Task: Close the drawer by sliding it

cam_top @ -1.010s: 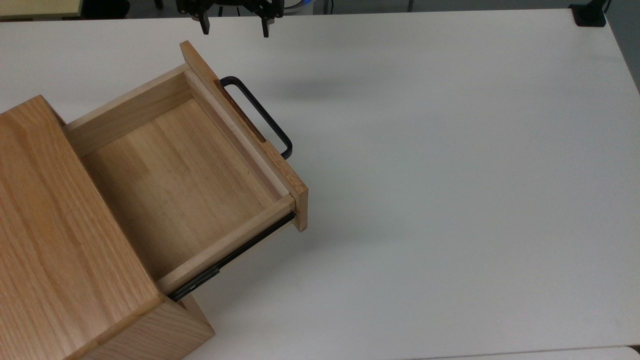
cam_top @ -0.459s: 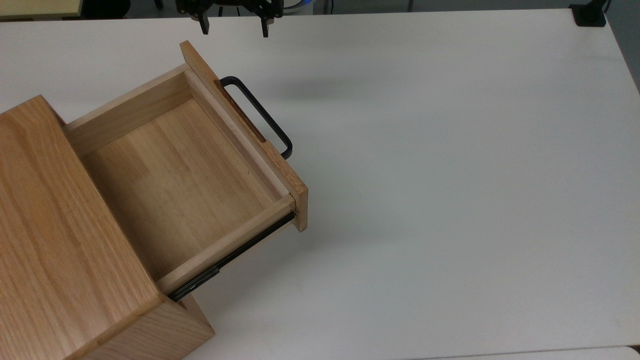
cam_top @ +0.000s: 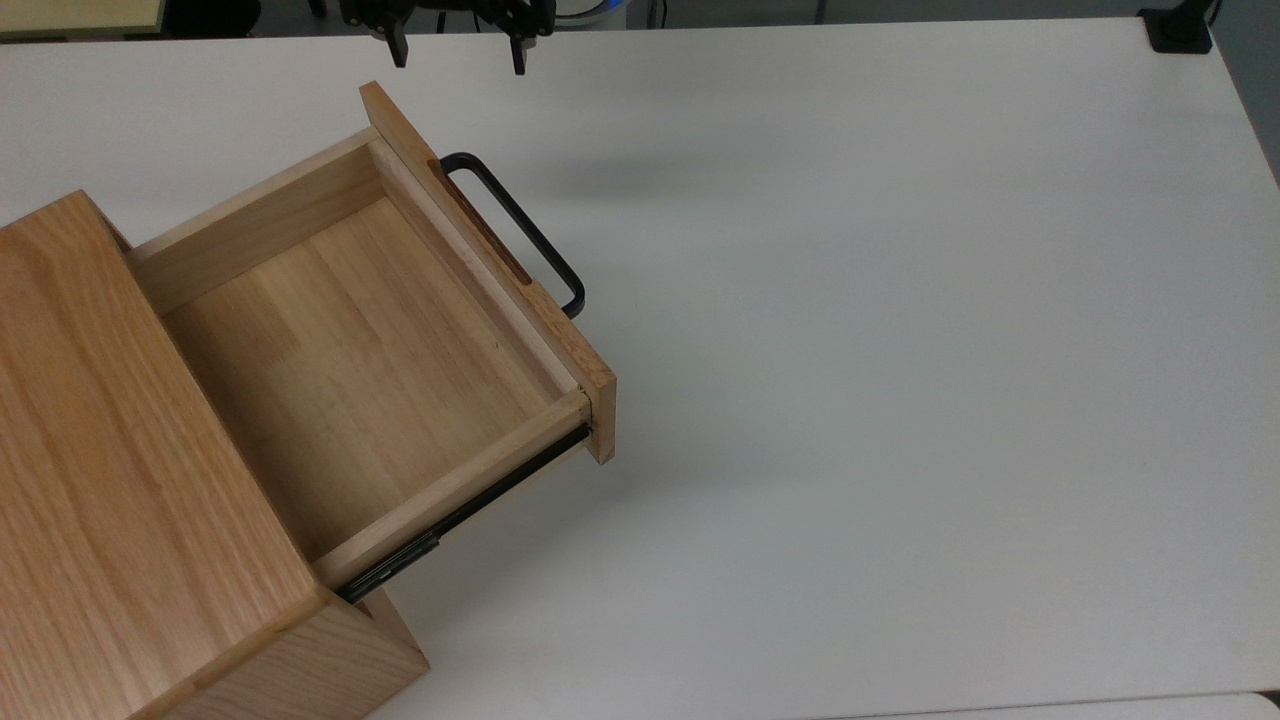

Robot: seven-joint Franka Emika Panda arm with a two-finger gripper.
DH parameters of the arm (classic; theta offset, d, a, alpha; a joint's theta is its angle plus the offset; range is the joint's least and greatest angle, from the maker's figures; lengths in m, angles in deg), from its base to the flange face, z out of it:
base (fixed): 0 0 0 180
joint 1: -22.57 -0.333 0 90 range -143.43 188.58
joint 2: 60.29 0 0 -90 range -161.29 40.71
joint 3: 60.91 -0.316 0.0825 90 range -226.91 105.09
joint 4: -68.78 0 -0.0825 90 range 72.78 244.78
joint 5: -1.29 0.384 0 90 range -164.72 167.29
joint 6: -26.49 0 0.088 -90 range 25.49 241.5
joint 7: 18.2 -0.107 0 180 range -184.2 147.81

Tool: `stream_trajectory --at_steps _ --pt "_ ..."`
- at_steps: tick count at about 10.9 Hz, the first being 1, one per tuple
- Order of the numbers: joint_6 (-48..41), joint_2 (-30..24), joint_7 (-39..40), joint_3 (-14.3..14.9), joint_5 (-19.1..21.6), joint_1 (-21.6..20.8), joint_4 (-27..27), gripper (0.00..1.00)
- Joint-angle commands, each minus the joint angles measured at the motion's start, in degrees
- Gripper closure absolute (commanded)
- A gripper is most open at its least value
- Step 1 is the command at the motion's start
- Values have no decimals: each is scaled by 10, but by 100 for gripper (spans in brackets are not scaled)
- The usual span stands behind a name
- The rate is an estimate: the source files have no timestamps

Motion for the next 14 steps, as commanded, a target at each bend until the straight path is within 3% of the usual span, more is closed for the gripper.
stream_trajectory --at_steps 1,2,6,8,11,14 --pt "0 -3 20 0 0 2 -1 95" --pt "-1 -4 35 0 2 2 -1 100" --pt "1 1 45 -1 7 -4 -2 100" --pt "1 18 25 -8 28 -6 -27 100" --pt "2 109 -163 -8 43 -51 -119 100" --pt "101 159 -415 -8 38 -80 -140 100"
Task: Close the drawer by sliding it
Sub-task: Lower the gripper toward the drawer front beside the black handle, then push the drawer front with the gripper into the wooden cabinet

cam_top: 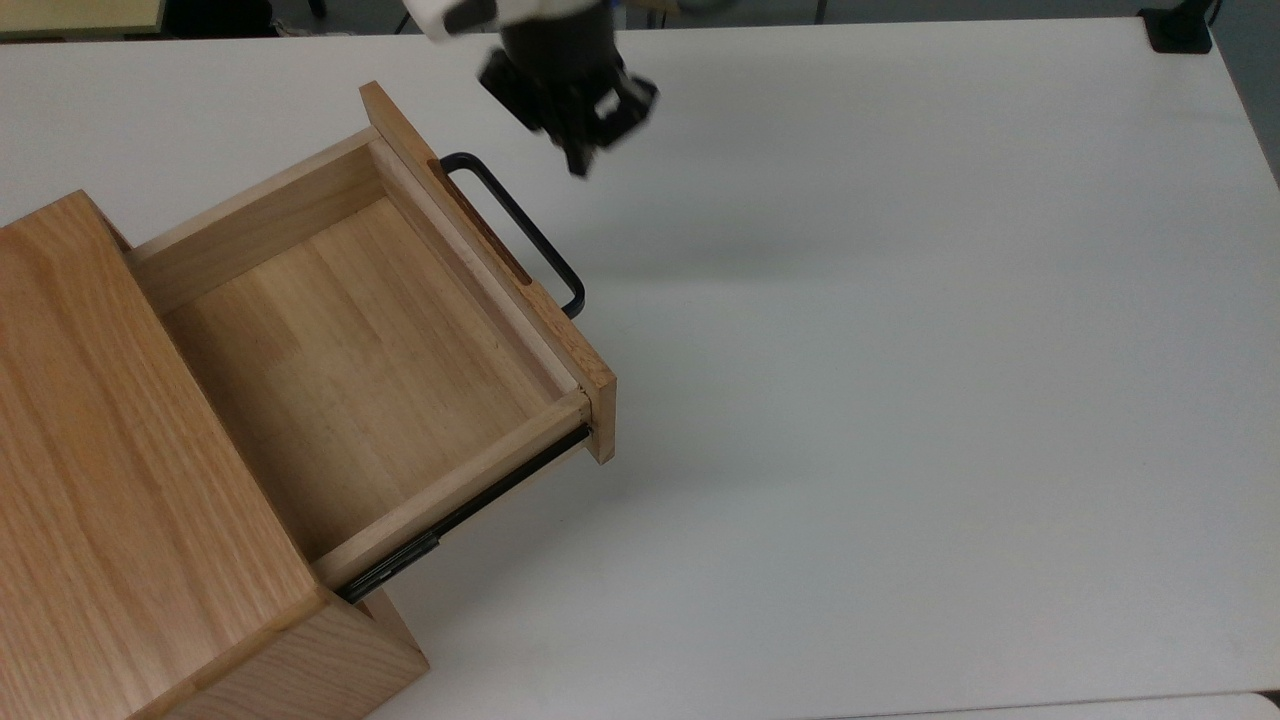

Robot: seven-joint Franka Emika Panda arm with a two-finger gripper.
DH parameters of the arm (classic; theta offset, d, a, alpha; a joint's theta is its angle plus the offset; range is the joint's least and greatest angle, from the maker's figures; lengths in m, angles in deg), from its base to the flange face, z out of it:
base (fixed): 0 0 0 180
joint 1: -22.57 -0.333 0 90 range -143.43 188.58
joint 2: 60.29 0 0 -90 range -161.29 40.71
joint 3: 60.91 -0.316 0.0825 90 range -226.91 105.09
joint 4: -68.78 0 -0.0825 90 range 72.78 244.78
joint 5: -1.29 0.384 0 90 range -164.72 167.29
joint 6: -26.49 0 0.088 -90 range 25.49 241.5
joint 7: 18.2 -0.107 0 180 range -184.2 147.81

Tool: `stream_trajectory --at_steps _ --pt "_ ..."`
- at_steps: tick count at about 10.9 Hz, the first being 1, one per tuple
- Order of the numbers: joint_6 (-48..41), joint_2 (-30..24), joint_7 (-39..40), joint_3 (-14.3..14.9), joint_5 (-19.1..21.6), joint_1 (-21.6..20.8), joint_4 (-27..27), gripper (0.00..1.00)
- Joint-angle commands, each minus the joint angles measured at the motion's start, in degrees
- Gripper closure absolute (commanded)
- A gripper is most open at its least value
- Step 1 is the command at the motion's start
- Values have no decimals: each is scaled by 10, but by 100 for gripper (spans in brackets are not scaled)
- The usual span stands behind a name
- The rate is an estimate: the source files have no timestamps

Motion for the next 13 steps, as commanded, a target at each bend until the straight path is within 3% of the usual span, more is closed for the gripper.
stream_trajectory --at_steps 1,4,6,10,13 --pt "71 50 -224 4 -1 -17 -33 100" --pt "130 60 -359 7 -34 -14 -32 100" --pt "136 76 -358 13 -42 -8 -35 100" --pt "183 94 -355 14 -69 48 -36 100" --pt "276 106 -318 14 -83 100 -37 100"
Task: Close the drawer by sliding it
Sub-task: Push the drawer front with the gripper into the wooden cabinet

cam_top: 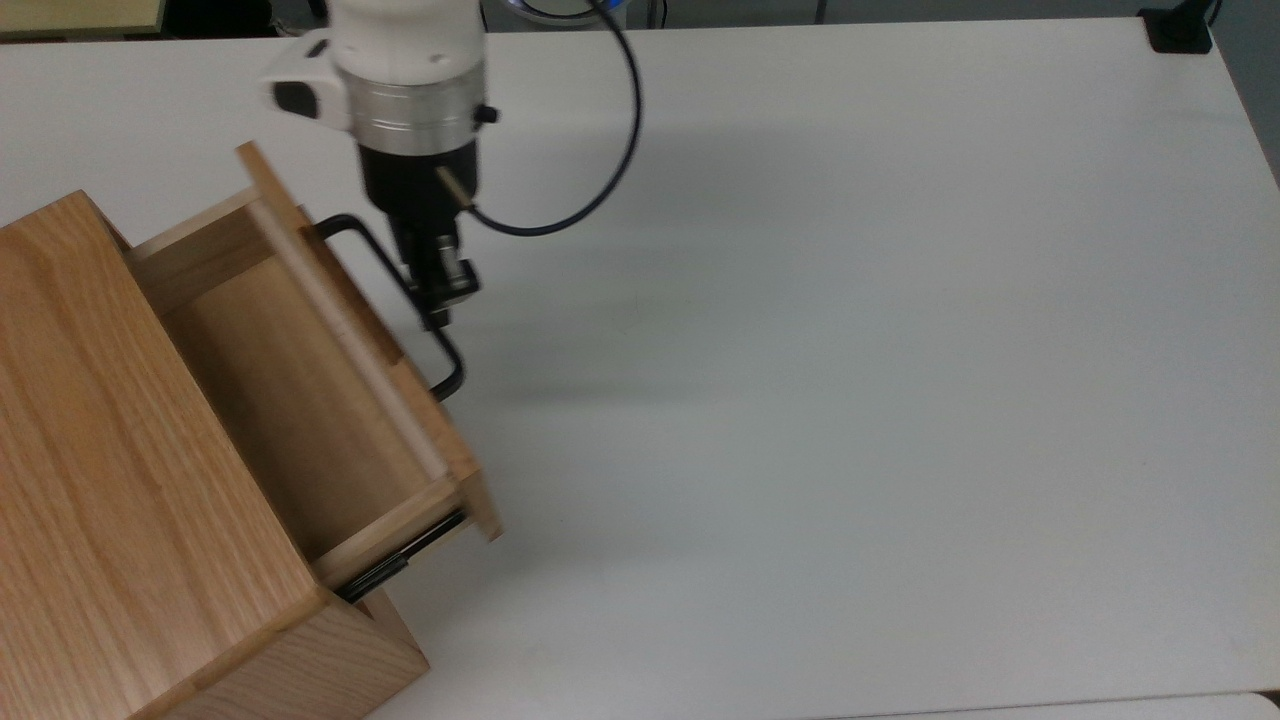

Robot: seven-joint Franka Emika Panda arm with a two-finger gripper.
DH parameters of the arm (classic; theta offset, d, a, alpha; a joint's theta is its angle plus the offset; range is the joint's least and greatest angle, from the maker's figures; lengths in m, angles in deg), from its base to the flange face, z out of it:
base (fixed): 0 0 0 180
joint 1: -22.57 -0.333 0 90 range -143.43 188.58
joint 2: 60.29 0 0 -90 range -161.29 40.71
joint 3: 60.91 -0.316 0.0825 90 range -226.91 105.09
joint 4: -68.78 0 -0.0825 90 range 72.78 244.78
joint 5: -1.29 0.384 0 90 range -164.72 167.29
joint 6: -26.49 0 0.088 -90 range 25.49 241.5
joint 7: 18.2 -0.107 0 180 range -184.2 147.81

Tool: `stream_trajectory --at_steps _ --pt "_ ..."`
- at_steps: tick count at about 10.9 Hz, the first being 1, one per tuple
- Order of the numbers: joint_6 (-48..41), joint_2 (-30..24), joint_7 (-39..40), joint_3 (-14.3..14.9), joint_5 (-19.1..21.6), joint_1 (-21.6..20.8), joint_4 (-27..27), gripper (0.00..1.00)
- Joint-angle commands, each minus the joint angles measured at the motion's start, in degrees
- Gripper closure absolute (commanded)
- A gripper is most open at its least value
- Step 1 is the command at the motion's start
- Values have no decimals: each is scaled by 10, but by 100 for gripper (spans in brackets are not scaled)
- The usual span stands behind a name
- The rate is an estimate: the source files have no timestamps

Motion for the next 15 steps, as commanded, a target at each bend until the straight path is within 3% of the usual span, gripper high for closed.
stream_trajectory --at_steps 1,6,9,12,15 --pt "100 19 27 1 -10 48 -14 100" --pt "205 42 40 7 -23 82 -14 100" --pt "206 36 65 6 -25 83 -13 100" --pt "160 10 123 -3 -22 42 12 100" --pt "-14 -3 233 -3 -22 -24 10 100"
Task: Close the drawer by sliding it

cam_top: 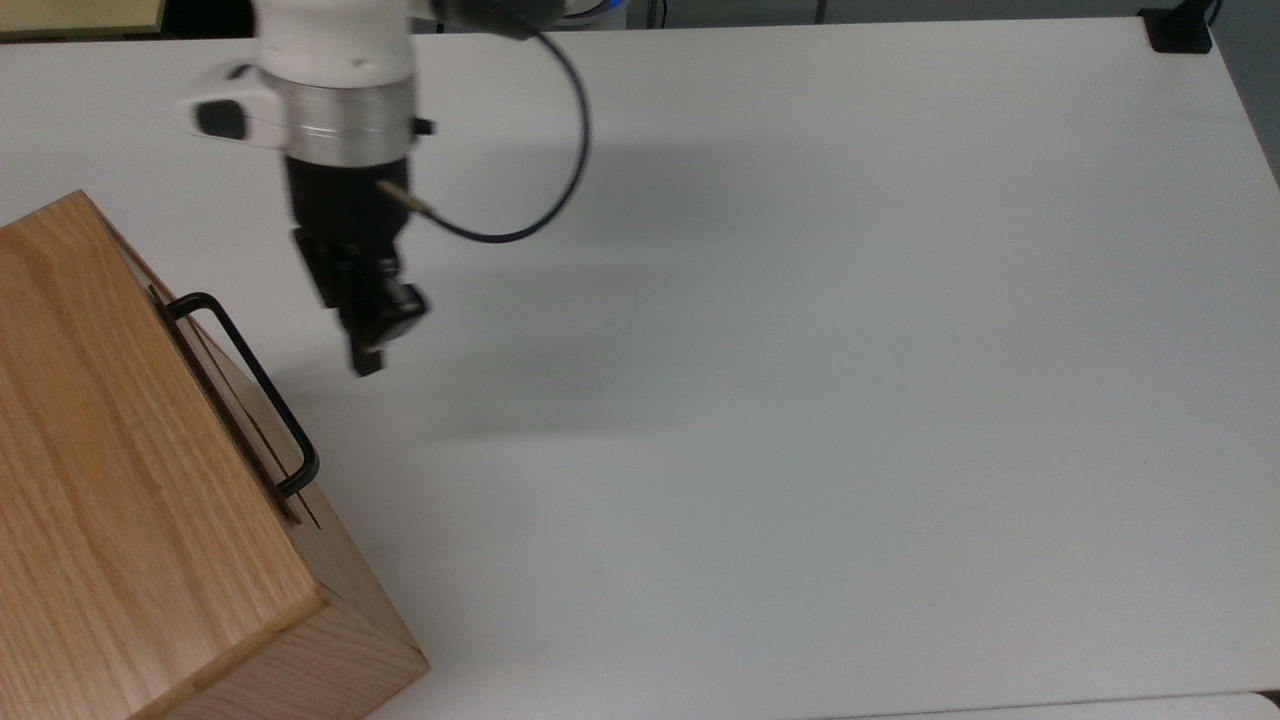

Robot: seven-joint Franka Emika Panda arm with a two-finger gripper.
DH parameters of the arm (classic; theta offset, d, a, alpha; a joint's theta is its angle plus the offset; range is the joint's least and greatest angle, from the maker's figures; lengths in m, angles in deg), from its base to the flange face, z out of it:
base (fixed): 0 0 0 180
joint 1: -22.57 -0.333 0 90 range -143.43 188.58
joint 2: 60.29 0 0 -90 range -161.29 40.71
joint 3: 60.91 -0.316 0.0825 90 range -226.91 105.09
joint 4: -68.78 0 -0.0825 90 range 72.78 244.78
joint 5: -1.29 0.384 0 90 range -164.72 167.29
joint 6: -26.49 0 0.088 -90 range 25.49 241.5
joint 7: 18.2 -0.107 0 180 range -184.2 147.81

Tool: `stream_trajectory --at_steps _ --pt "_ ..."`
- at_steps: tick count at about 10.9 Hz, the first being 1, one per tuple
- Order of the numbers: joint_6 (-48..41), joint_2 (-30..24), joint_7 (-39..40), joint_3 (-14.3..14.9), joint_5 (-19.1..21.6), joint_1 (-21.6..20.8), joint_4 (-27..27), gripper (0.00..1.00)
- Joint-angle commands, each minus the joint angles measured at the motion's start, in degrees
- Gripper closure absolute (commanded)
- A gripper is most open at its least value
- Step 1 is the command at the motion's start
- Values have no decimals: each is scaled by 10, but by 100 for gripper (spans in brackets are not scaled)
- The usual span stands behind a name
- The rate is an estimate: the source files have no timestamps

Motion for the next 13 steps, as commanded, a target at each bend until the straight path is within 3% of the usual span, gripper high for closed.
stream_trajectory --at_steps 1,5,7,8,12,13 --pt "-199 -34 152 6 -7 -73 8 100" --pt "-418 -97 393 5 0 -114 11 100" --pt "-457 -149 516 12 19 -104 24 97" --pt "-458 -161 539 12 23 -96 26 94" --pt "-456 -157 541 13 23 -79 27 64" --pt "-455 -156 537 13 24 -79 27 33"
